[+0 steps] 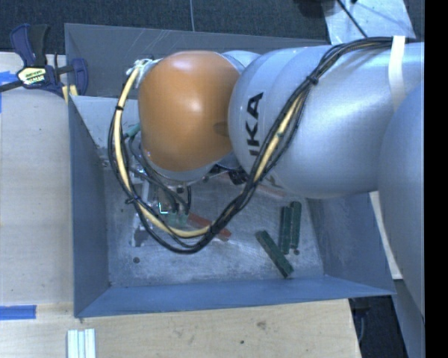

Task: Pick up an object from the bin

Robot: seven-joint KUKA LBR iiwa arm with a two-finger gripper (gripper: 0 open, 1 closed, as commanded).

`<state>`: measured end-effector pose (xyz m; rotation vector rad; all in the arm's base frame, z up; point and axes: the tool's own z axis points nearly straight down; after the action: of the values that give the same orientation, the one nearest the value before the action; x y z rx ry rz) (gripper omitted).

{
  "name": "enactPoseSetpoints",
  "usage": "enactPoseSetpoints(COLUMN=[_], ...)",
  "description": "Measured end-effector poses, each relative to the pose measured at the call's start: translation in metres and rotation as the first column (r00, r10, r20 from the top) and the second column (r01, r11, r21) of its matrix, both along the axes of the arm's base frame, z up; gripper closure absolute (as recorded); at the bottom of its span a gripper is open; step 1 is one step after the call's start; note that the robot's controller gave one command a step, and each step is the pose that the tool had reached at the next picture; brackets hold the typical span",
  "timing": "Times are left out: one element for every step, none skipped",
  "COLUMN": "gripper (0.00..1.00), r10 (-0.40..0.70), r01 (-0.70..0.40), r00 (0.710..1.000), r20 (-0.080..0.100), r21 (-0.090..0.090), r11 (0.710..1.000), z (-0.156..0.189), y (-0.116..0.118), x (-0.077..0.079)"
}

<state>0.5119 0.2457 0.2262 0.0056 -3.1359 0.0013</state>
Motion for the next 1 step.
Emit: enactPoseSetpoints(gripper=[0.0], r10=[-0.004], r01=[0.004], r00=[1.0], r20=[0.008], r21=[0.002], r11=[1.0], z=[0.0043], y=[-0.0012], x=[0.0022])
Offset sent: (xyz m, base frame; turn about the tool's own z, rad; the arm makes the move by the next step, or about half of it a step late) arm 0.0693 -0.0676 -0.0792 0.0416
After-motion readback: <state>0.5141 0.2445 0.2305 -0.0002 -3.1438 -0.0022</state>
